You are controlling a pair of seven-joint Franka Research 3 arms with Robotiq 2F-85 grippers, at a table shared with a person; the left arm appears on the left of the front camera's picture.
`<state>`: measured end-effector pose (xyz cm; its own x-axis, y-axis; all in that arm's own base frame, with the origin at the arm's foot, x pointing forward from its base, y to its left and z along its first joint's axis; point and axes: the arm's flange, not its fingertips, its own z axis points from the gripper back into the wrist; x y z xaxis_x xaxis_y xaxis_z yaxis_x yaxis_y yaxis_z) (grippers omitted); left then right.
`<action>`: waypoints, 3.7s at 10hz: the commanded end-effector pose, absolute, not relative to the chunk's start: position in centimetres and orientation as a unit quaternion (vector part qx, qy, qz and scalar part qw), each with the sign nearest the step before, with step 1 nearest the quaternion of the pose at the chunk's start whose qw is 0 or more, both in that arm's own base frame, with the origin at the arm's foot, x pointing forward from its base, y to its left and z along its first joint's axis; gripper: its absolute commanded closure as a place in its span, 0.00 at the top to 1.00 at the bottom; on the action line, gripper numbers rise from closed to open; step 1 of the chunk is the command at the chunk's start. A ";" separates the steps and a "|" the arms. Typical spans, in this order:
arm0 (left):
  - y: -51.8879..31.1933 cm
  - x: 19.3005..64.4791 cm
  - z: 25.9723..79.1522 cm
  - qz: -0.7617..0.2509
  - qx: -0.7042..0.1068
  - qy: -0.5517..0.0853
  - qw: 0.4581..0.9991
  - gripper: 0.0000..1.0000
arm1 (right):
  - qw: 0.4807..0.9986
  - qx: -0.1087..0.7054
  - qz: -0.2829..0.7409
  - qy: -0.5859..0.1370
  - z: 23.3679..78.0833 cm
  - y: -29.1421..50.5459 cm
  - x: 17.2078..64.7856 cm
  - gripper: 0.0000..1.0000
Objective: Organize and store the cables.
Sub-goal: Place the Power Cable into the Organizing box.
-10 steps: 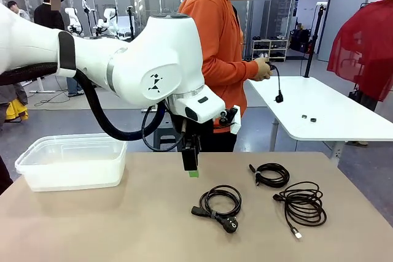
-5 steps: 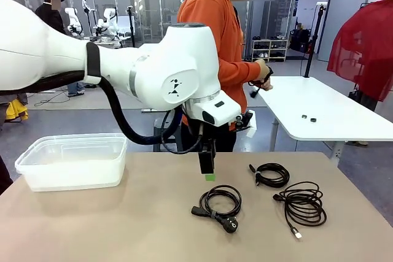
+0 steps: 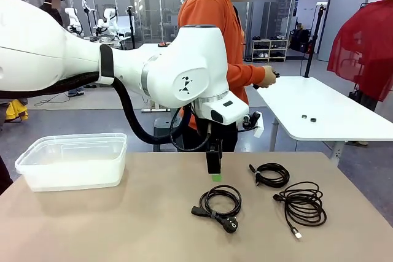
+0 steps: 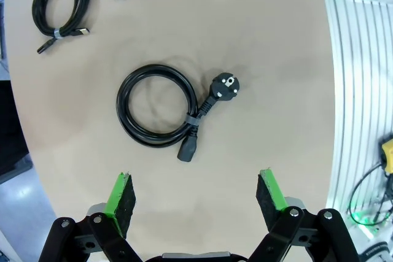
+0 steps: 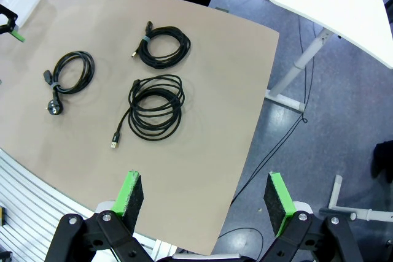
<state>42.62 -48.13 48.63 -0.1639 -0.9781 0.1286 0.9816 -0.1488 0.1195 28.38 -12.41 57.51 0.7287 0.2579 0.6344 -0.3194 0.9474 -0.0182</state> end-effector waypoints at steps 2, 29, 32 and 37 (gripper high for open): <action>-49.2 42.5 48.6 -0.744 -0.005 -0.056 0.665 1.00 | 0.928 0.047 0.154 -0.335 57.4 -12.5 28.3 1.00; -49.3 49.0 31.5 -0.766 -0.038 -0.020 0.642 1.00 | 0.928 0.047 0.154 -0.335 57.4 -12.5 28.3 1.00; -49.1 48.8 31.5 -0.767 -0.053 -0.009 0.639 1.00 | 0.928 0.047 0.154 -0.335 57.4 -12.5 28.3 1.00; -49.0 48.6 31.3 -0.767 -0.052 -0.004 0.640 1.00 | 0.928 0.047 0.154 -0.335 57.4 -12.5 28.3 1.00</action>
<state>48.42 -49.02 30.86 -0.1630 -0.9844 0.0664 0.9857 -0.1654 -0.0322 28.38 -12.42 57.54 0.7286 0.2577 0.6347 -0.3191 0.9475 -0.0184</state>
